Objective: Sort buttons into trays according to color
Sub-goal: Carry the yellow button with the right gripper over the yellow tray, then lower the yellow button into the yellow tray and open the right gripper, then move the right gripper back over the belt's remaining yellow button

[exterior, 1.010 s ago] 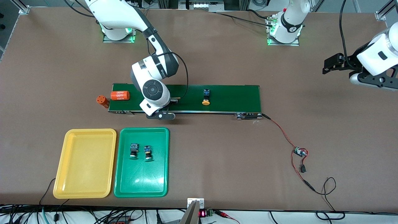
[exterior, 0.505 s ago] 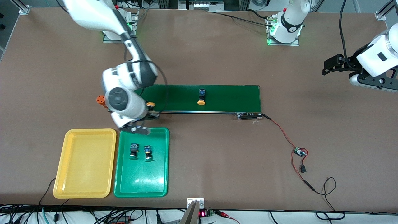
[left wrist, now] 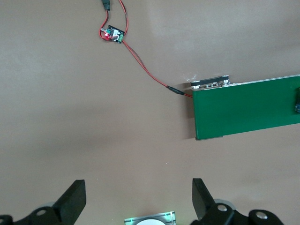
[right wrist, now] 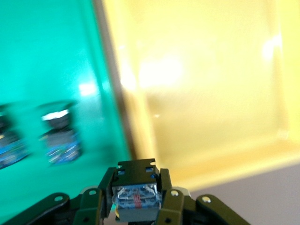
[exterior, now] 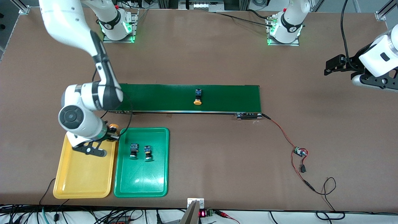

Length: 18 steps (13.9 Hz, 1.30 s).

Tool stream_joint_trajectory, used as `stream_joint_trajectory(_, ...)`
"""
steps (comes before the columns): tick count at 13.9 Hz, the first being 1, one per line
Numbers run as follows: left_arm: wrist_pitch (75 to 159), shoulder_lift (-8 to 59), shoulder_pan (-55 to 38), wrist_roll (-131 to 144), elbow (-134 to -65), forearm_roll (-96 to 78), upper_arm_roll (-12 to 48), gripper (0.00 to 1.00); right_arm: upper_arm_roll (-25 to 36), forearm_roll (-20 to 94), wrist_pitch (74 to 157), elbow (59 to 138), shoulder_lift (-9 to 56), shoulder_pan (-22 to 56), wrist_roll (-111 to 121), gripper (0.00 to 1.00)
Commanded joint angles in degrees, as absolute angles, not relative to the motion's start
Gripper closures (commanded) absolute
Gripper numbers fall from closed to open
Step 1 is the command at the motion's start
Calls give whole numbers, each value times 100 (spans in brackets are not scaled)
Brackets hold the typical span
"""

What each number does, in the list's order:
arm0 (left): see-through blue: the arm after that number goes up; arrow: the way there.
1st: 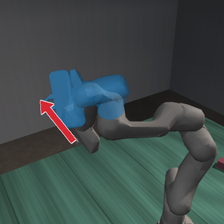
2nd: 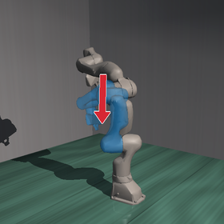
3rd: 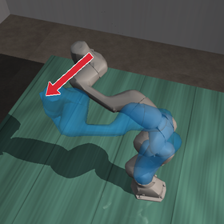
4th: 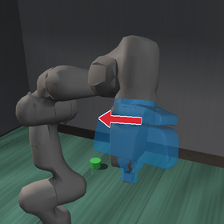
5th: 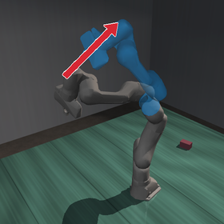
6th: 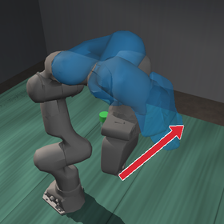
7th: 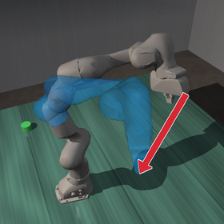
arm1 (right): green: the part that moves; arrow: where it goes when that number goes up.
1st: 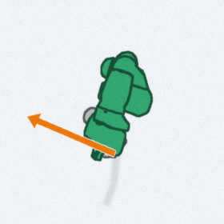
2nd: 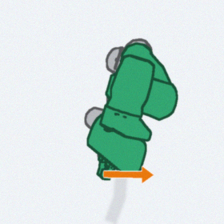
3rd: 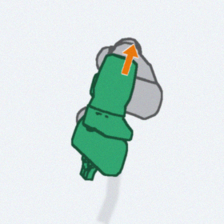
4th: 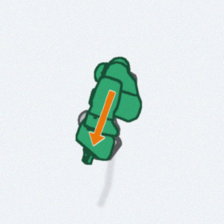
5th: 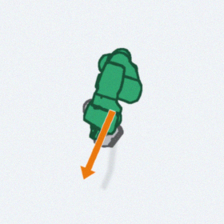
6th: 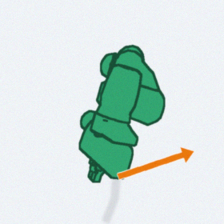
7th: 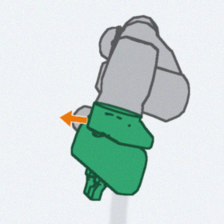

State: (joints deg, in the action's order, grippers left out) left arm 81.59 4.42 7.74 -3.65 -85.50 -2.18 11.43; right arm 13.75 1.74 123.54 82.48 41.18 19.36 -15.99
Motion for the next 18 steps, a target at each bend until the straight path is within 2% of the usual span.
stream_joint_trajectory(1, 8104, 510, 809, -422, -8394, 52, 1195, 0, 1327, 123, 13005, 7989, 4543, 1591, -547, 71)
stream_joint_trajectory(5, 8104, 510, 791, -404, -8394, 53, 1195, 0, 1318, 158, 13656, 7998, 4886, 1433, 35, 69)
stream_joint_trajectory(6, 8104, 510, 791, -369, -8394, 53, 1195, 0, 1318, 150, 13780, 7998, 4922, 1441, 44, 65)
stream_joint_trajectory(8, 8112, 510, 774, -360, -8394, 53, 1195, 0, 1310, 167, 13799, 7998, 4957, 1476, 9, 0)
stream_joint_trajectory(11, 8104, 510, 765, -360, -8394, 53, 1195, 0, 1301, 193, 13668, 8033, 4791, 1529, 27, 0)
stream_joint_trajectory(15, 8305, 510, 747, -369, -8394, 70, 1195, 0, 1257, 543, 12536, 8033, 4185, 1564, -9, 0)
stream_joint_trajectory(18, 8323, 510, 809, -422, -8394, 62, 1187, 0, 1257, 598, 11525, 8060, 3693, 1888, -236, 0)
